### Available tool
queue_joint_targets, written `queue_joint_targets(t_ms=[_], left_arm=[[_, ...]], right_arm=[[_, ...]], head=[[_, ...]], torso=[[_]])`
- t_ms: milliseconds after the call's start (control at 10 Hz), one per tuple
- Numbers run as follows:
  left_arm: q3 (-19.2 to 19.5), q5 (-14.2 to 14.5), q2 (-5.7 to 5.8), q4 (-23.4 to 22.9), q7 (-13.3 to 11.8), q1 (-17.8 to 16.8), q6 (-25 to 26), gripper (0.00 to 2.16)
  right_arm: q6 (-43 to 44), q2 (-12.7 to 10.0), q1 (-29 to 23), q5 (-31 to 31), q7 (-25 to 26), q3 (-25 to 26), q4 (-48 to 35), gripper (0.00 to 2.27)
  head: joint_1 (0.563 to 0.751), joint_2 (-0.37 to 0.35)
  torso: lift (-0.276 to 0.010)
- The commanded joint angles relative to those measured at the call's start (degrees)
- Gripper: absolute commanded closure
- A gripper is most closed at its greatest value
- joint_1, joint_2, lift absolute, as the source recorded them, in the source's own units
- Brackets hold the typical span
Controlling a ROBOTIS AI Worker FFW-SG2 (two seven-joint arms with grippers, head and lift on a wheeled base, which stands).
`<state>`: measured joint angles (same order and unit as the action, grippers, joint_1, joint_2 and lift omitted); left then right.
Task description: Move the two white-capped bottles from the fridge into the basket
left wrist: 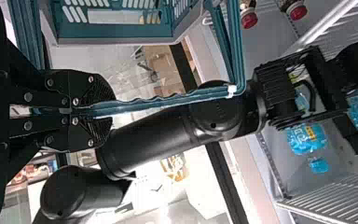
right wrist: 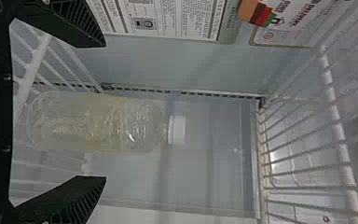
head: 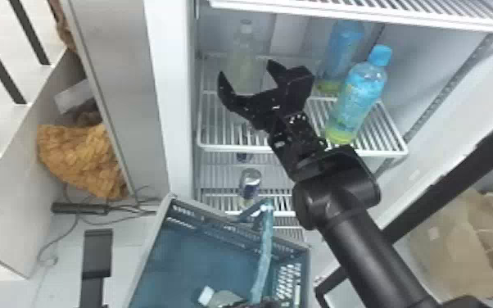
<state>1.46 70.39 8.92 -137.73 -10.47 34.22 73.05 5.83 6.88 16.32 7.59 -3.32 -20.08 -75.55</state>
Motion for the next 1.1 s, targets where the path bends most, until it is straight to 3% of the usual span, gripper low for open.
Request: queue_joint_targets(t_ms=[0, 1000], left_arm=[[-0.3, 0.1, 0.14, 0.3, 0.0, -0.3, -0.1, 1.19], [-1.5, 0.3, 0.14, 1.5, -0.1, -1.6, -0.1, 1.19]], right_arm=[[0.5, -0.1, 2.0, 0.1, 0.8, -1.4, 2.4, 0.02], [0.5, -0.6, 9.8, 1.8, 6.1, -4.8, 11.8, 0.02]], head=[[0.695, -0.138], [0.695, -0.136]], torso=[[0.0], [0.0]])
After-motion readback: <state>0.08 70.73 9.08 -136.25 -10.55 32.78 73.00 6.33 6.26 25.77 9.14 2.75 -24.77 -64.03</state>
